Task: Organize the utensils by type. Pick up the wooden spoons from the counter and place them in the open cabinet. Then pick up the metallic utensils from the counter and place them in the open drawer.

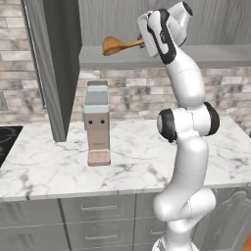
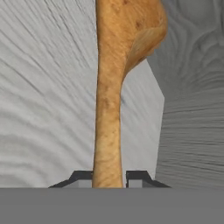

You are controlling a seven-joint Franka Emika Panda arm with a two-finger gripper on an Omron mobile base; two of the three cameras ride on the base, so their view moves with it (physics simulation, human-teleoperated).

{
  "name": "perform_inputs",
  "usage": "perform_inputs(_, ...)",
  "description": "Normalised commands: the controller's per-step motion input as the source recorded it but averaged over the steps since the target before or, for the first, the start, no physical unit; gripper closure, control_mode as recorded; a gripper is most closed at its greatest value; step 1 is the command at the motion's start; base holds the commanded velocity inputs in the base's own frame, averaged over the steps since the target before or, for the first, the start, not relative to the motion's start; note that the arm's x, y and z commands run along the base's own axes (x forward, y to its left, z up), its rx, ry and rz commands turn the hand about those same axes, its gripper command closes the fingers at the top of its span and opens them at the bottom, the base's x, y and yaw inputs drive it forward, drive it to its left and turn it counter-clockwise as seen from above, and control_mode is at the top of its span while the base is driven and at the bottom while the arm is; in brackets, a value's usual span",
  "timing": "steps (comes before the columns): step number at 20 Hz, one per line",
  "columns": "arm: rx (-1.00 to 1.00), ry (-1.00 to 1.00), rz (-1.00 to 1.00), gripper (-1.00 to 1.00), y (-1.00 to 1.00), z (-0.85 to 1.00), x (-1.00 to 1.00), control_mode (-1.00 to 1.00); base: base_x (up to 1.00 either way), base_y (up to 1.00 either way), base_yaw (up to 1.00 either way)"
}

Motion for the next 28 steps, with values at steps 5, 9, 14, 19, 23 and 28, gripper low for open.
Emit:
perform_inputs(5, 0.01, 0.00, 0.00, -1.00, 0.09, -0.38, 0.20, -1.00, 0.00, 0.00, 0.00)
perform_inputs(9, 0.04, 0.00, 0.00, -1.00, 0.08, -0.29, 0.05, -1.00, 0.00, 0.00, 0.00)
perform_inputs(14, 0.04, 0.00, 0.00, -1.00, 0.01, -0.23, 0.00, -1.00, 0.00, 0.00, 0.00)
perform_inputs(19, 0.11, 0.02, -0.01, -1.00, 0.00, -0.07, 0.03, -1.00, 0.00, 0.00, 0.00)
perform_inputs(23, 0.22, 0.11, -0.20, -1.00, 0.00, 0.00, 0.02, -1.00, 0.00, 0.00, 0.00)
perform_inputs(28, 0.22, 0.13, -0.22, -1.00, 0.05, 0.00, -0.09, -1.00, 0.00, 0.00, 0.00)
